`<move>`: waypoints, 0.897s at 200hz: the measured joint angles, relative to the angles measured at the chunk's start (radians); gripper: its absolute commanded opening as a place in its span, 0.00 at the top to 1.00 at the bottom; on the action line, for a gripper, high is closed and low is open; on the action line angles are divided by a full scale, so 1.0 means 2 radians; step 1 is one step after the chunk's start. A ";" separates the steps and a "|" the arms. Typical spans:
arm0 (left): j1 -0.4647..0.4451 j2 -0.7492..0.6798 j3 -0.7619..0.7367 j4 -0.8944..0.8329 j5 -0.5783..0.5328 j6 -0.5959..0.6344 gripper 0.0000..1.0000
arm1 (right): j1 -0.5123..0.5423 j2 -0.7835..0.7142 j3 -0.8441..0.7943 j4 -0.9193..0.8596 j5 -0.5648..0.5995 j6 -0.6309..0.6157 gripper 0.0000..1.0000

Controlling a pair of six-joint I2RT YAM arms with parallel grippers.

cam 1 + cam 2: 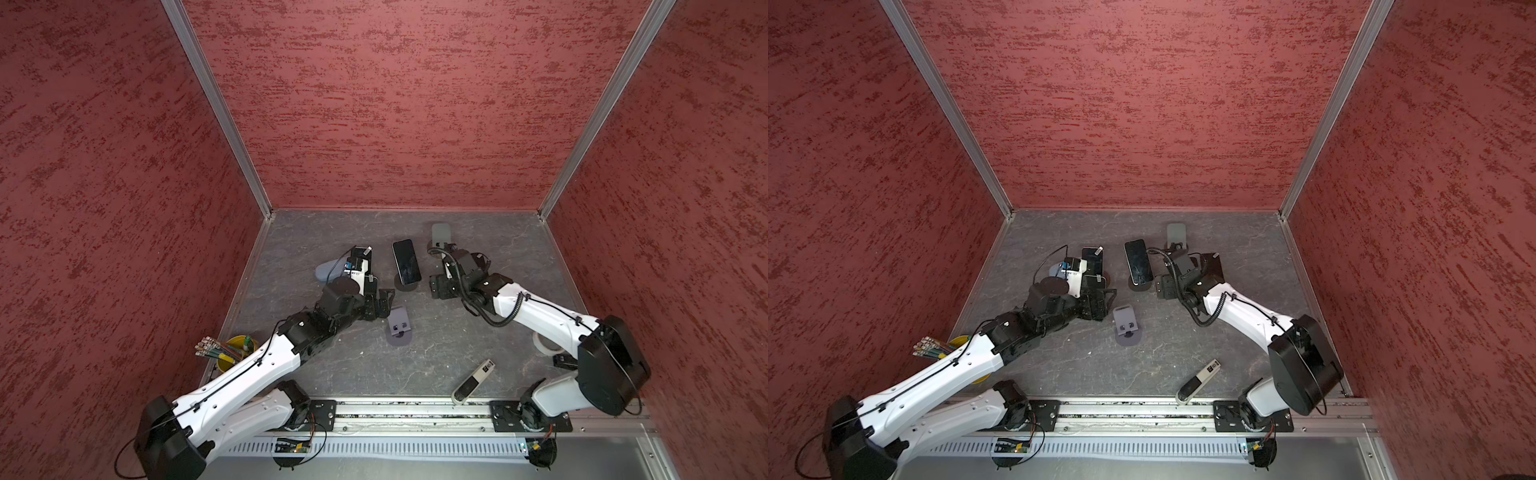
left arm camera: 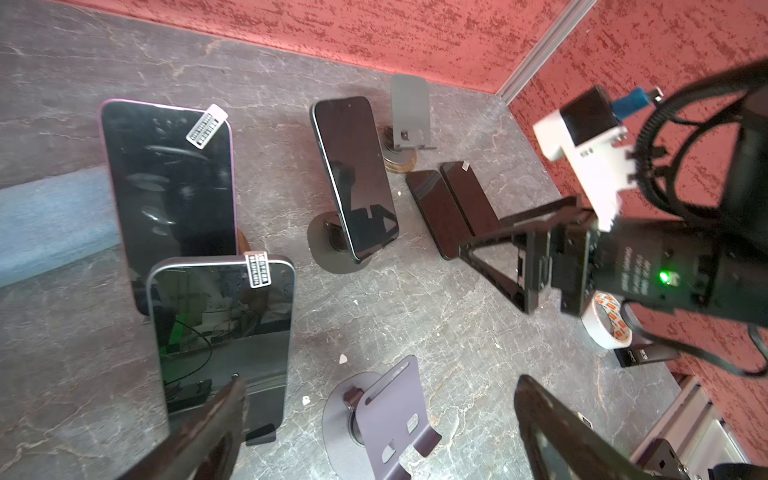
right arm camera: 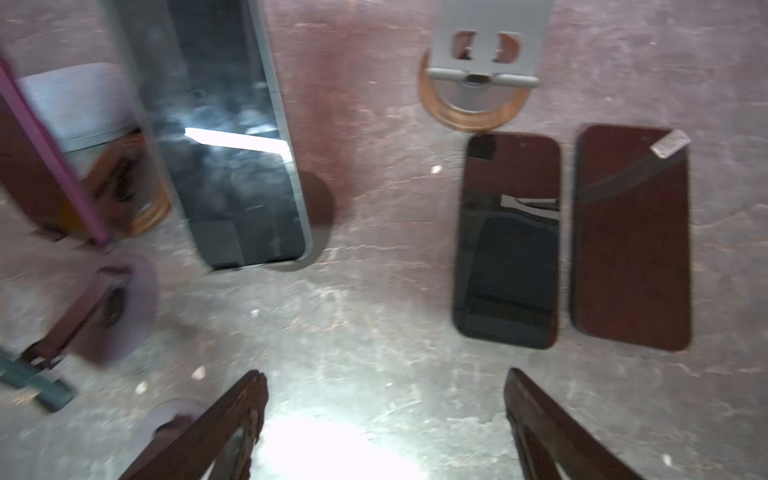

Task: Remove the phone from the phone stand
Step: 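Move the open right gripper back down to the emptied grey stand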

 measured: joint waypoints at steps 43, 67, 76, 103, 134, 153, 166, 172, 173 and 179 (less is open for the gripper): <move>0.022 -0.022 -0.002 -0.013 -0.011 -0.010 0.00 | 0.055 -0.025 0.000 0.000 -0.001 0.019 0.07; 0.033 -0.029 -0.008 -0.019 -0.011 -0.015 0.00 | 0.086 -0.024 -0.001 0.000 -0.001 0.032 0.07; 0.036 -0.032 -0.009 -0.022 -0.011 -0.015 0.00 | 0.098 -0.023 -0.001 0.001 -0.002 0.038 0.07; 0.044 -0.039 -0.009 -0.023 -0.011 -0.015 0.00 | 0.135 -0.009 0.000 0.003 -0.002 0.051 0.06; 0.049 -0.040 -0.010 -0.023 -0.011 -0.015 0.00 | 0.166 0.036 0.005 0.004 -0.002 0.059 0.05; 0.049 -0.044 -0.011 -0.023 -0.011 -0.015 0.00 | 0.180 0.059 0.017 0.001 -0.001 0.059 0.05; 0.049 -0.048 -0.014 -0.023 -0.011 -0.015 0.00 | 0.187 0.071 0.027 0.001 0.001 0.059 0.05; 0.049 -0.050 -0.016 -0.023 -0.011 -0.015 0.00 | 0.189 0.075 0.032 0.000 0.001 0.059 0.05; 0.049 -0.050 -0.016 -0.023 -0.011 -0.015 0.00 | 0.189 0.075 0.032 0.000 0.001 0.059 0.05; 0.049 -0.051 -0.017 -0.024 -0.011 -0.015 0.00 | 0.190 0.078 0.036 0.001 0.002 0.059 0.05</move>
